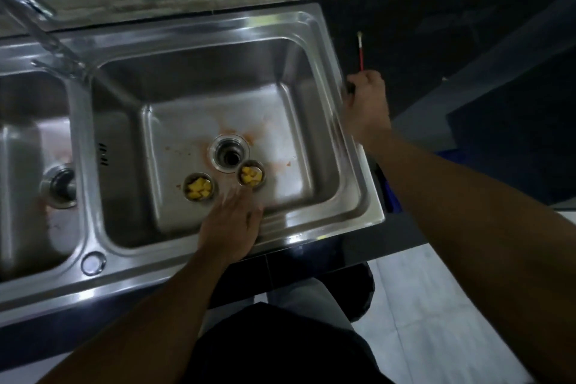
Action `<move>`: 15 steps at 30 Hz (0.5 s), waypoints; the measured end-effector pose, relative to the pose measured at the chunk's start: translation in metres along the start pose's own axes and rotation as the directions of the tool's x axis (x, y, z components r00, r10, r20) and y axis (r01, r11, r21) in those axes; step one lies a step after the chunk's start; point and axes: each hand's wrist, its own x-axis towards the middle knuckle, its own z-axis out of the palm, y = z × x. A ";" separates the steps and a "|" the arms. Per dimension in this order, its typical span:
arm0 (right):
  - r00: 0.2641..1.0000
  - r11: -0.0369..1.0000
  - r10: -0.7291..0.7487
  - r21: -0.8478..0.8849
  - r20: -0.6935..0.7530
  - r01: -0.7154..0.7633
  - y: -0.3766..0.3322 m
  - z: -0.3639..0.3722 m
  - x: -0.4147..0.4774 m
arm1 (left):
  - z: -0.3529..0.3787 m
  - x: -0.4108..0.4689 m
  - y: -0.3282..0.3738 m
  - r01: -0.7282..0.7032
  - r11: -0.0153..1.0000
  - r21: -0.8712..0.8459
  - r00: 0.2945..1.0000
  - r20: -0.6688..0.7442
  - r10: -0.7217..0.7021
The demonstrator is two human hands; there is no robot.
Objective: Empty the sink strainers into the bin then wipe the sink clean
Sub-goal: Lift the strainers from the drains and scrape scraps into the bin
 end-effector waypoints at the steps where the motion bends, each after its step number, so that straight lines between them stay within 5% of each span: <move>1: 0.999 0.999 0.034 -0.024 -0.002 -0.034 0.003 0.000 0.004 | 0.000 0.000 0.000 0.003 1.000 -0.020 1.000 0.004 -0.003; 5: 0.988 0.985 0.153 -0.079 -0.006 -0.153 0.008 0.002 0.018 | -0.002 0.000 0.002 -0.001 0.998 -0.057 1.000 0.015 0.002; 15: 0.923 0.918 0.380 0.101 0.061 -0.385 0.016 -0.007 0.038 | -0.003 -0.002 0.002 -0.018 0.996 -0.088 0.999 -0.028 0.016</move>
